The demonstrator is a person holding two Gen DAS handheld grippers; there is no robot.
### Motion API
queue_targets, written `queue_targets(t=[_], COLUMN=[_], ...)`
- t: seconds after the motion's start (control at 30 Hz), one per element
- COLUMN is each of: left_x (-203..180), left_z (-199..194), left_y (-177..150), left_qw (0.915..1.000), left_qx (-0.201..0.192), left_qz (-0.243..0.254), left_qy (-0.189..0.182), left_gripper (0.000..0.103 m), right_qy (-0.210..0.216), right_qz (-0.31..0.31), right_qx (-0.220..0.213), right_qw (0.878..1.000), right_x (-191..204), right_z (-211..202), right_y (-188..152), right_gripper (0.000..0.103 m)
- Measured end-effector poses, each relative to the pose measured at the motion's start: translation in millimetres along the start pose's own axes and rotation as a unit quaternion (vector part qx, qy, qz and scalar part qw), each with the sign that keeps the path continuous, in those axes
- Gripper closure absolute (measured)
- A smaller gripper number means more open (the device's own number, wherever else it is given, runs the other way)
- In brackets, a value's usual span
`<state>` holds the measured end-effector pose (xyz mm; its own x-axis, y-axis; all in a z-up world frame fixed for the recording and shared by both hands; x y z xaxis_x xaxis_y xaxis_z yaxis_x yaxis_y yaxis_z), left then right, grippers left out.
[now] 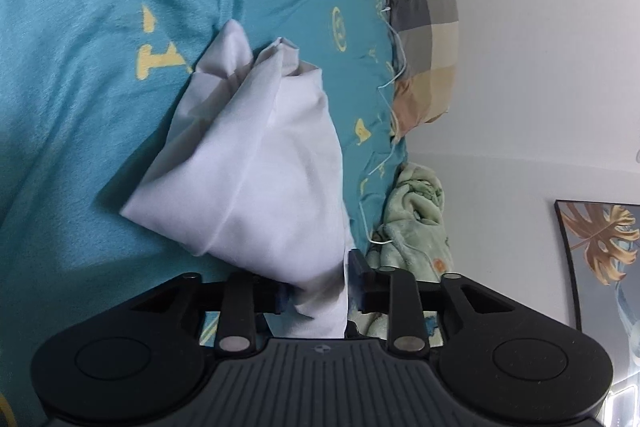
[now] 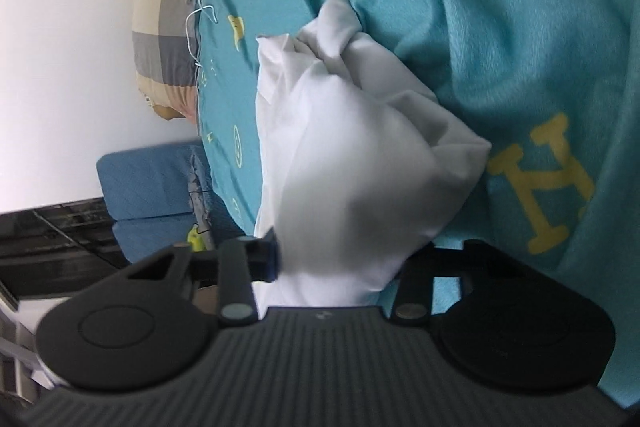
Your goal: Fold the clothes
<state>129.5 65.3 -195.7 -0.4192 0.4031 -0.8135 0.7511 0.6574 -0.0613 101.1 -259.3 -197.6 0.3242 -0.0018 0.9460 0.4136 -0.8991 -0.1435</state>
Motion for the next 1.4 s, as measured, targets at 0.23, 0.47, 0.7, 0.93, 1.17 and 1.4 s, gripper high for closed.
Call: queue_targets(t=[0.23,0.47,0.7,0.93,1.17,1.4], left_x=[4,10,11,-10,-75,-168], left_z=[20,22,2,-19,-49,-49], left_y=[6,15,14,6,-7,-60], left_qw=[0.9984,0.9993,0.9985,0.9980,0.9972,0.9938], left_qx=[0.015,-0.024,-0.052,-0.061,-0.058,-0.051], left_qz=[0.017,-0.023,-0.019,0.014,0.047,0.095], left_qy=[0.051,0.019,0.000,0.005,-0.005,-0.026], left_gripper=[0.029,0.040,0.067,0.072,0.073,0.073], right_qy=[0.015,0.040,0.044,0.047,0.070,0.099], right_qz=[-0.013,-0.042,-0.080,-0.089,-0.093,-0.128], right_qx=[-0.002,0.003,0.008,0.011,0.002,-0.029], right_qw=[1.000,0.998,0.996,0.995,0.993,0.986], right_x=[7,21,32,37,68,134], right_z=[-4,-5,-10,-21,-59,-102], right_y=[2,3,-1,-7,-11,31], right_gripper=[0.072,0.075,0.075,0.075,0.075,0.075])
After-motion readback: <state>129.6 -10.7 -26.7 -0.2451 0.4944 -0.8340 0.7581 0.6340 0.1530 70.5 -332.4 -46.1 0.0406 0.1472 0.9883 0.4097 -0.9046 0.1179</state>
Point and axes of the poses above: each gripper's, at about its wrist camera, not at the fingertips, and z roughly the way its jaws point, x to its left, y to its top, the point moved 2 cm from there along z, roughly the way its jaws point, and after that the axes turned 12 degrees about y, right-handed, at the moved point
